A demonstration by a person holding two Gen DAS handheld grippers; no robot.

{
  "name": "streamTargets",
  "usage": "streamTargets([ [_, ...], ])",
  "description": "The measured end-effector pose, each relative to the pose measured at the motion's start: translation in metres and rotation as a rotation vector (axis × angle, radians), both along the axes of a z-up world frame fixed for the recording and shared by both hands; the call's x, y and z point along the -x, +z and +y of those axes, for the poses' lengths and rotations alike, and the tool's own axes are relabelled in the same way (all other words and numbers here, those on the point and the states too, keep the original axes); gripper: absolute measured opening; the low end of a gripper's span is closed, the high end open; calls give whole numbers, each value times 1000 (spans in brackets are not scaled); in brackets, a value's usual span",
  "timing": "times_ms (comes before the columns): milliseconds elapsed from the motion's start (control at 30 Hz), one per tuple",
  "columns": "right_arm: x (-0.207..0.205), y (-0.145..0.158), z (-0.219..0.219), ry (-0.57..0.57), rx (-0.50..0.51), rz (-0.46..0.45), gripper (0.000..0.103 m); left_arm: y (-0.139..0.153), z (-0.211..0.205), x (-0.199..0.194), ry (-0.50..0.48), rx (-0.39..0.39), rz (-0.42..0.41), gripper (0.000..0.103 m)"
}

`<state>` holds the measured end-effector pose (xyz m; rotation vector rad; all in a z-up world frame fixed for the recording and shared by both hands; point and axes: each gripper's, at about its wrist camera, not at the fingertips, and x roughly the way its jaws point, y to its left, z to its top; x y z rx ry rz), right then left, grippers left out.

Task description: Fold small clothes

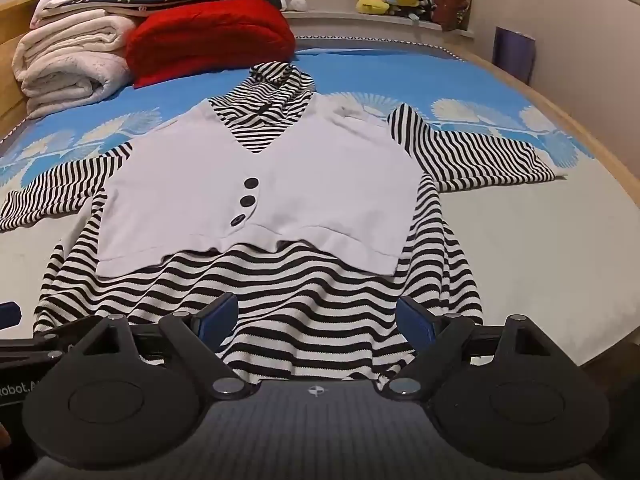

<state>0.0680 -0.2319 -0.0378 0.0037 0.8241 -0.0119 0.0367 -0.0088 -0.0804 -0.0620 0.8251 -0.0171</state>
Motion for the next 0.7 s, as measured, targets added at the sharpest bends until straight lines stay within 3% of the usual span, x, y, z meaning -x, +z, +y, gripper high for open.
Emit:
streamTargets([
  [700,-2,-1,1,-1,4,-1,87,-3,-2,-1,0,1,13,102],
])
